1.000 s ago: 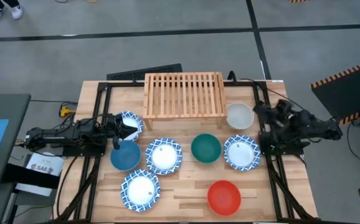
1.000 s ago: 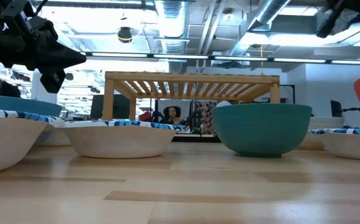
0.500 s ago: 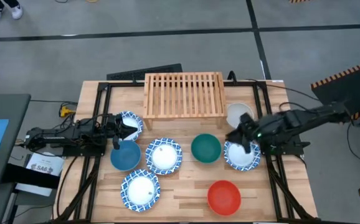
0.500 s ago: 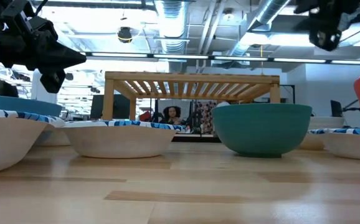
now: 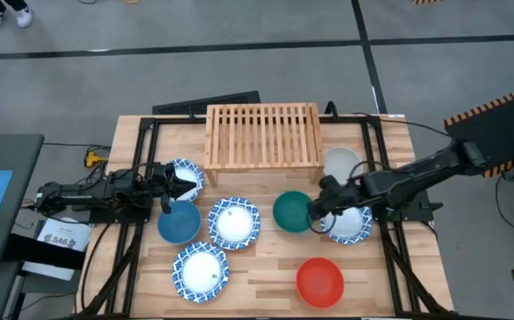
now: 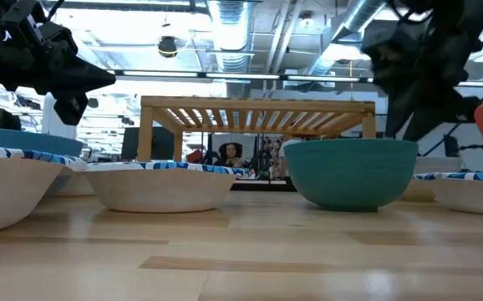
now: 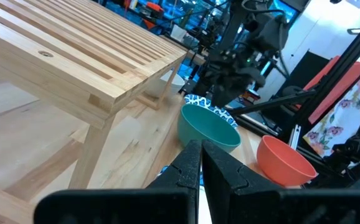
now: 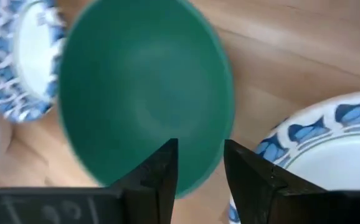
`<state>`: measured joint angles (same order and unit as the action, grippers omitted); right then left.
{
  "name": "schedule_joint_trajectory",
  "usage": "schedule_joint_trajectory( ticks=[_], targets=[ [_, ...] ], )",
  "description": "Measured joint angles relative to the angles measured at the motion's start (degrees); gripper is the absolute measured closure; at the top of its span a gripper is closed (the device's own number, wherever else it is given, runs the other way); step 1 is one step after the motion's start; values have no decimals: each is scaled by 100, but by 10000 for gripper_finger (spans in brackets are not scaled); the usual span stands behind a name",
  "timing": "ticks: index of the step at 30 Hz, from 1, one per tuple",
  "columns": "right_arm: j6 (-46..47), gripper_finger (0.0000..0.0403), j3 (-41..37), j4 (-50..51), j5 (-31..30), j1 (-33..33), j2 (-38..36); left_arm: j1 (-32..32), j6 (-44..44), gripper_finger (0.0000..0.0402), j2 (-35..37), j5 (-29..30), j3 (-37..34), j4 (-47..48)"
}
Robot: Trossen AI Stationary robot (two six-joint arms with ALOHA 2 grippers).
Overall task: Place and stack bowls onto a shelf
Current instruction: Put the green bowl on the shelf
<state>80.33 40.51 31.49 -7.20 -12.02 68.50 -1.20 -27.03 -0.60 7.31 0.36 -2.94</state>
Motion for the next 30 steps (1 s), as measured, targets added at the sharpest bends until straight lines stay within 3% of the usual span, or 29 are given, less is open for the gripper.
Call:
schedule_joint_trajectory(
  ticks=[20,23,26,30],
  targets=[
    [322,266,575,121,442,430,1343,1,0,401,-76,-2,2,0],
    [143,298,723,196,488,421,1324,0,0,401,-76,-2,2,0],
    [-263,364,1048,631,595,421,1146,1,-1,401,-76,-1,1,-1],
    [-803,374,1675,1167,985,453,837,1,0,401,-76,-2,1,-2]
  ],
)
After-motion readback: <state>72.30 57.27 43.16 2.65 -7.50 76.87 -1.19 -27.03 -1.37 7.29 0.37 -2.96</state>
